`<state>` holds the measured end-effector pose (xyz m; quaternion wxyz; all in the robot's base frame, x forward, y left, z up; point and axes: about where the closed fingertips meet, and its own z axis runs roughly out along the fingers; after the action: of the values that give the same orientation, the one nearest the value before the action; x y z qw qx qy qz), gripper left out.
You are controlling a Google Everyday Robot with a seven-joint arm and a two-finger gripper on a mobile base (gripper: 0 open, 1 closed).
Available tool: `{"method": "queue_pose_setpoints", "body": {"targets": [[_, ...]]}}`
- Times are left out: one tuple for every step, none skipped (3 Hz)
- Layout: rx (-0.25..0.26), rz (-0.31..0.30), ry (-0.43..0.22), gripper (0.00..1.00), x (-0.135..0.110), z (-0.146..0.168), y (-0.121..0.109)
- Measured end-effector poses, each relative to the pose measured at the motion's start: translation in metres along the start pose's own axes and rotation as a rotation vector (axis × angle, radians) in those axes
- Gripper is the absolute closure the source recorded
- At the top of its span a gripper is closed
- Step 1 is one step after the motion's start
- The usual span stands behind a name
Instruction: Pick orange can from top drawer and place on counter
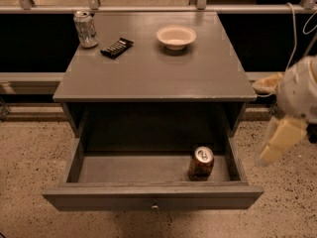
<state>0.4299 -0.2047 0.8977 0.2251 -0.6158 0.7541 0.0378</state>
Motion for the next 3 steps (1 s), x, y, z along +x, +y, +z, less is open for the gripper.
{"method": "queue_pose_setpoints", "body": {"targets": [[-0.049,0.056,-0.200,0.00,0.031,0.077,0.025],[0.016,0.131,-0.451,0.00,0.047,0.123,0.017],[0.012,0.143,-0.532,0.00,0.056,0.141,0.020]]}}
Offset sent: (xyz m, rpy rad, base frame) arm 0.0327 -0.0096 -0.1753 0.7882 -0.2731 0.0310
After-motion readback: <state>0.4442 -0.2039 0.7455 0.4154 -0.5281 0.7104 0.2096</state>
